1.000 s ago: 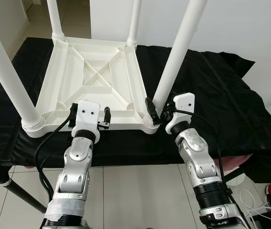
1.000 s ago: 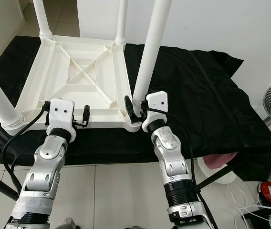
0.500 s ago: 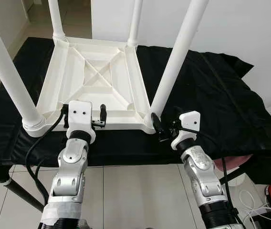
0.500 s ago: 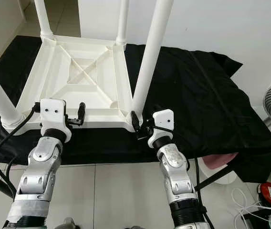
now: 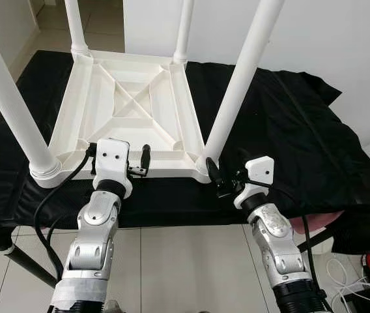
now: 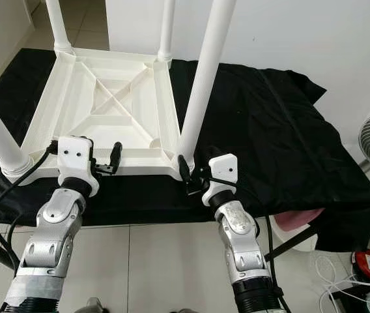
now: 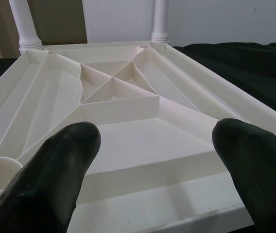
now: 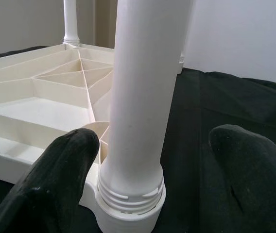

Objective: Building children table

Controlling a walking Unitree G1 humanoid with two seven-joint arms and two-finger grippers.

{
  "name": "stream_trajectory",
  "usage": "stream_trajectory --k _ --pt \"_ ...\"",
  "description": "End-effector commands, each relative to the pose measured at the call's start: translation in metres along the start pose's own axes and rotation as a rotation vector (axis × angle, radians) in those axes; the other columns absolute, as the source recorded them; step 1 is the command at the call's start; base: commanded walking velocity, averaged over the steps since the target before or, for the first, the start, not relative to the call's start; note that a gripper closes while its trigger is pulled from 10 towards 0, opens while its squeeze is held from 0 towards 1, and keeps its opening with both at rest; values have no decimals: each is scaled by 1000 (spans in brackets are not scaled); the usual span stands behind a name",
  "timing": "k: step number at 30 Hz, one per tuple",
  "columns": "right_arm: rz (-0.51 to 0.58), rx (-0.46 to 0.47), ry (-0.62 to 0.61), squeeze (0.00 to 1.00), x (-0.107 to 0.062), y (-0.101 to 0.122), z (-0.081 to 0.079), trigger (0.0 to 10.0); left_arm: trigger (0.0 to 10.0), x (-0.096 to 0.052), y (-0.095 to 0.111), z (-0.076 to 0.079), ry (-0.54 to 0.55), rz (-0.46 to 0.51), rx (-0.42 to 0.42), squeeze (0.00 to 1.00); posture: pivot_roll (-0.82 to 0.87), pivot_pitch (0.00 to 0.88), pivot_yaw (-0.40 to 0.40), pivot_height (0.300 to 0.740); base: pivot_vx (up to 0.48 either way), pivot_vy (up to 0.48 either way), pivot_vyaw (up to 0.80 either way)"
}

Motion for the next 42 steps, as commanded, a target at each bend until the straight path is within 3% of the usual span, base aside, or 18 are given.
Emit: stream_trajectory --k 1,30,42 --pt "-8 -9 -5 0 -1 -3 2 10000 10000 -3 0 6 -52 14 -1 0 46 50 -104 740 0 0 0" --pt "-19 -22 -15 0 -3 -6 6 10000 10000 -3 -2 8 -64 5 -6 0 39 50 -96 740 0 -264 0" --pt "-31 -58 -22 0 -1 -7 10 10000 10000 -1 -6 5 -16 -26 -17 0 40 52 -100 740 0 0 0"
Point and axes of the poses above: a point about 5 cm out from each wrist's last joint towards the gripper, its own x axis pointing out of the wrist towards the gripper, its own y axis along the axis of the wrist's last joint, z = x × y, the point moved 3 cm from there along x, pointing out of the wrist towards the gripper, and after that the axes turned 13 degrees about x, right-handed, at the moved point
